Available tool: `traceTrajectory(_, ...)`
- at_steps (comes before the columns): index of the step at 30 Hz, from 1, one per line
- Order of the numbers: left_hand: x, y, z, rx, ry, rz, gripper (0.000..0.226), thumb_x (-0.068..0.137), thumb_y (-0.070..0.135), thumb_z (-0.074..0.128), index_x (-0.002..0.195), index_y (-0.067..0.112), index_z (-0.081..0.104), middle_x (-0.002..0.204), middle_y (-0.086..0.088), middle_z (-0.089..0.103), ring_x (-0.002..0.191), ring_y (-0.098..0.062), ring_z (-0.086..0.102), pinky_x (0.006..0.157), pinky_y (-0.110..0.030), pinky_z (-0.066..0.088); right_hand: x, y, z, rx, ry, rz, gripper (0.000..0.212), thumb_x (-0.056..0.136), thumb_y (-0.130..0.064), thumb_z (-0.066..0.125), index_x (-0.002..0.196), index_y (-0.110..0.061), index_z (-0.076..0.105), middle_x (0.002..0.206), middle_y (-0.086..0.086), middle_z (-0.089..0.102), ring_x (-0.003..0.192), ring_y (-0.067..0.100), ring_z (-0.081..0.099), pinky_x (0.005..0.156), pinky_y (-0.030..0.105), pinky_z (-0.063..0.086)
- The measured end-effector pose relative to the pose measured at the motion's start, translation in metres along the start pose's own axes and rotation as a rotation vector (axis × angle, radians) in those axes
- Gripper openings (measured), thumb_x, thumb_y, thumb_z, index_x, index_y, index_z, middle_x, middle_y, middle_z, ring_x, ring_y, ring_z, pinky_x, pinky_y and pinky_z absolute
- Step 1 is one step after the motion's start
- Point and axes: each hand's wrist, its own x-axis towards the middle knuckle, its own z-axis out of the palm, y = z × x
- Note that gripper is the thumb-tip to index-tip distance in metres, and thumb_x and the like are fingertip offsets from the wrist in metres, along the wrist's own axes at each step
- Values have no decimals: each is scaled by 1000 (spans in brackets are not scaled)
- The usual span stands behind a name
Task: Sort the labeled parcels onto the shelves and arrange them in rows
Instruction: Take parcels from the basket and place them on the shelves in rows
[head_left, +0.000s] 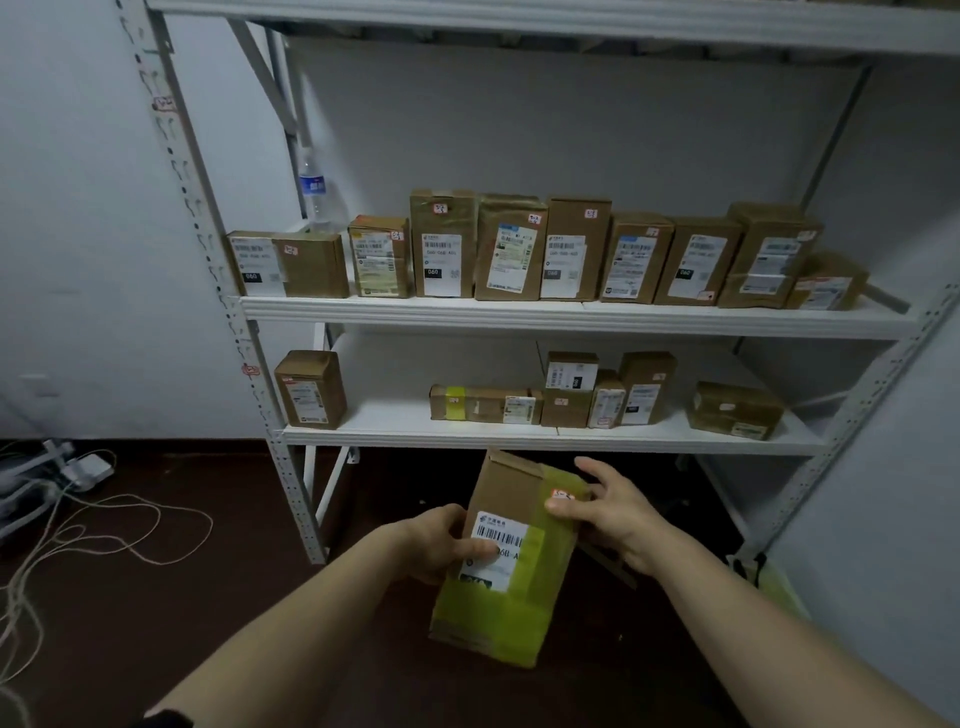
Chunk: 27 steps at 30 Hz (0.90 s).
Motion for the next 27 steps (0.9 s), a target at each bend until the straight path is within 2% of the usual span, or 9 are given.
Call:
traceTrajectory(2, 5, -8, -7, -8, 4, 3, 48, 80, 36, 74, 119, 24, 48, 121, 0, 61, 110, -22, 61, 96, -47, 50, 8, -8, 2, -80, -130, -19, 85, 63, -4, 85, 132, -33, 44, 121, 8, 56, 112, 23, 56, 95, 37, 49)
traceTrajectory(6, 19, -23, -29, 5, 78, 29, 45, 80, 29, 76, 116, 23, 49, 125, -4, 60, 113, -21, 59, 97, -39, 51, 33, -24, 25, -283, -247, -80, 61, 66, 2, 82, 119, -15, 57, 102, 1, 64, 92, 10, 61, 77, 22, 54)
traceTrajectory(9, 37, -27, -57, -3, 202, 75, 53, 84, 19, 71, 131, 15, 47, 127, -5, 58, 118, -20, 55, 90, -25, 50, 66, -41, 52, -329, -244, -135, 59, 66, 2, 82, 114, -18, 54, 100, -1, 62, 87, 6, 59, 69, 16, 48)
traceTrajectory(11, 57, -31, -83, -36, 276, 114, 61, 85, 15, 70, 139, 16, 42, 124, -6, 60, 117, -20, 56, 92, -29, 50, 96, -54, 73, -342, -230, -164, 59, 67, 2, 81, 114, -20, 51, 97, -5, 60, 85, 4, 57, 66, 14, 47)
traceTrajectory(13, 83, -37, -111, -49, 355, 156, 66, 86, 13, 68, 144, 22, 37, 122, -4, 62, 115, -19, 57, 97, -34, 49, 131, -64, 97, -374, -191, -189, 60, 67, 0, 82, 112, -24, 50, 100, -2, 60, 87, 9, 60, 69, 18, 49)
traceTrajectory(16, 128, -44, -160, -107, 432, 195, 74, 87, 12, 66, 149, 24, 28, 127, -4, 61, 119, -18, 56, 102, -35, 45, 194, -76, 136, -428, -97, -237, 62, 63, -7, 85, 108, -31, 50, 119, 5, 53, 104, 20, 56, 82, 29, 49)
traceTrajectory(19, 174, -55, -207, -163, 446, 219, 86, 86, 14, 69, 152, 31, 17, 134, -6, 56, 124, -19, 52, 105, -37, 43, 250, -90, 172, -512, -44, -301, 61, 67, -9, 83, 117, -26, 53, 117, -1, 42, 108, 17, 46, 86, 23, 38)
traceTrajectory(23, 230, -63, -259, -140, 452, 238, 92, 85, 13, 70, 153, 27, 10, 139, -2, 51, 129, -19, 47, 107, -37, 40, 318, -101, 203, -579, 3, -365, 60, 66, -10, 83, 118, -25, 57, 110, -4, 45, 112, 21, 47, 93, 28, 40)
traceTrajectory(27, 276, -65, -290, -139, 479, 231, 90, 85, 14, 69, 153, 23, 10, 138, -1, 51, 129, -19, 47, 106, -34, 40, 374, -99, 226, -593, 2, -369, 62, 69, -6, 81, 124, -22, 57, 112, -5, 39, 113, 20, 47, 93, 20, 36)
